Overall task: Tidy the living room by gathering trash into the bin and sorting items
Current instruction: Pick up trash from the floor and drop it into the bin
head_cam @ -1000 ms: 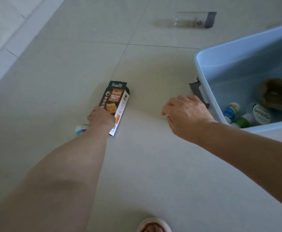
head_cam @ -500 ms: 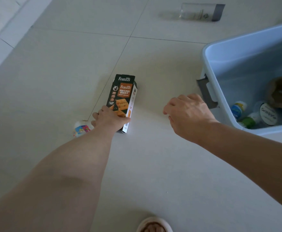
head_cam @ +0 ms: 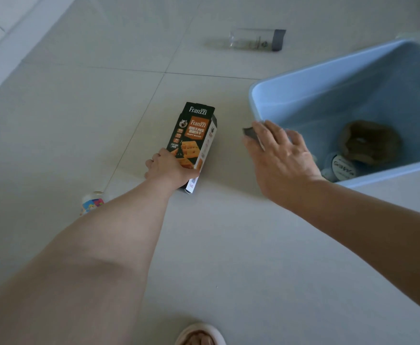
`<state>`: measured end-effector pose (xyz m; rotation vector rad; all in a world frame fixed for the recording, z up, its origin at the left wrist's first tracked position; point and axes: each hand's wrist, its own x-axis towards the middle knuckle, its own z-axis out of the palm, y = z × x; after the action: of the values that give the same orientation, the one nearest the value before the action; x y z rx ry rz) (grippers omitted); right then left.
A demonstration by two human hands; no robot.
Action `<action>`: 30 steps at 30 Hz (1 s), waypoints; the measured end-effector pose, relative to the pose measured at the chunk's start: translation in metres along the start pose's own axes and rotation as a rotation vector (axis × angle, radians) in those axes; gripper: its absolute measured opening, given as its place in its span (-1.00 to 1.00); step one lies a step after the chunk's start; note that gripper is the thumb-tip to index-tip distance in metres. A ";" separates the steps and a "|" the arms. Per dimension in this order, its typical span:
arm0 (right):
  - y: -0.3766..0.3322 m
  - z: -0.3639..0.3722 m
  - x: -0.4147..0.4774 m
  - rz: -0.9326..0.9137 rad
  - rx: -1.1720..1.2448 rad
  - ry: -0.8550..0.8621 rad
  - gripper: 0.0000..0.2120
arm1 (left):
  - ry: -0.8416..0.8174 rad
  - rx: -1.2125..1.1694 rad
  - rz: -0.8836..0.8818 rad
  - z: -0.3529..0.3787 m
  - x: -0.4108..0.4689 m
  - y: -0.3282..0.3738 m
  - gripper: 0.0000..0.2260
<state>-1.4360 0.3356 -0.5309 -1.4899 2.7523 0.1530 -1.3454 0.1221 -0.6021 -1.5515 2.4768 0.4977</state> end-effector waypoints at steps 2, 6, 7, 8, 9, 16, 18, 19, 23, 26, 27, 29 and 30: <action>0.006 0.001 -0.005 0.014 0.029 -0.026 -0.34 | 0.011 -0.028 0.016 -0.001 -0.003 0.011 -0.14; 0.017 0.003 -0.014 0.020 0.027 -0.051 -0.33 | 0.046 -0.114 0.008 -0.007 -0.005 0.030 -0.15; 0.020 0.004 -0.016 0.027 0.026 -0.057 -0.33 | 0.058 -0.150 0.003 -0.009 -0.005 0.035 -0.16; 0.022 0.004 -0.019 0.033 0.019 -0.066 -0.32 | 0.069 -0.184 0.000 -0.011 -0.006 0.039 -0.16; 0.025 0.004 -0.021 0.039 0.011 -0.077 -0.31 | 0.082 -0.212 0.002 -0.013 -0.006 0.045 -0.16; 0.040 0.005 -0.033 0.048 0.025 -0.130 -0.29 | 0.138 -0.384 0.095 -0.034 -0.012 0.083 -0.26; 0.042 0.002 -0.035 0.052 0.050 -0.157 -0.28 | 0.149 -0.419 0.122 -0.038 -0.016 0.094 -0.28; 0.043 0.002 -0.037 0.056 0.058 -0.164 -0.27 | 0.158 -0.431 0.136 -0.039 -0.018 0.100 -0.29; 0.049 0.004 -0.045 0.045 0.108 -0.167 -0.28 | 0.175 -0.522 0.186 -0.049 -0.028 0.124 -0.28; 0.055 0.002 -0.054 0.032 0.167 -0.161 -0.32 | 0.185 -0.587 0.233 -0.056 -0.038 0.145 -0.27; 0.057 0.002 -0.057 0.025 0.174 -0.149 -0.32 | 0.186 -0.596 0.251 -0.058 -0.042 0.151 -0.27; 0.060 0.002 -0.062 0.015 0.151 -0.118 -0.33 | 0.182 -0.605 0.291 -0.060 -0.050 0.164 -0.28; 0.062 0.002 -0.065 0.014 0.139 -0.101 -0.34 | 0.185 -0.607 0.314 -0.061 -0.055 0.170 -0.29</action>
<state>-1.4527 0.4239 -0.5245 -1.3891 2.6357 0.0345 -1.4726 0.2135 -0.4964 -1.4254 2.9022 1.3136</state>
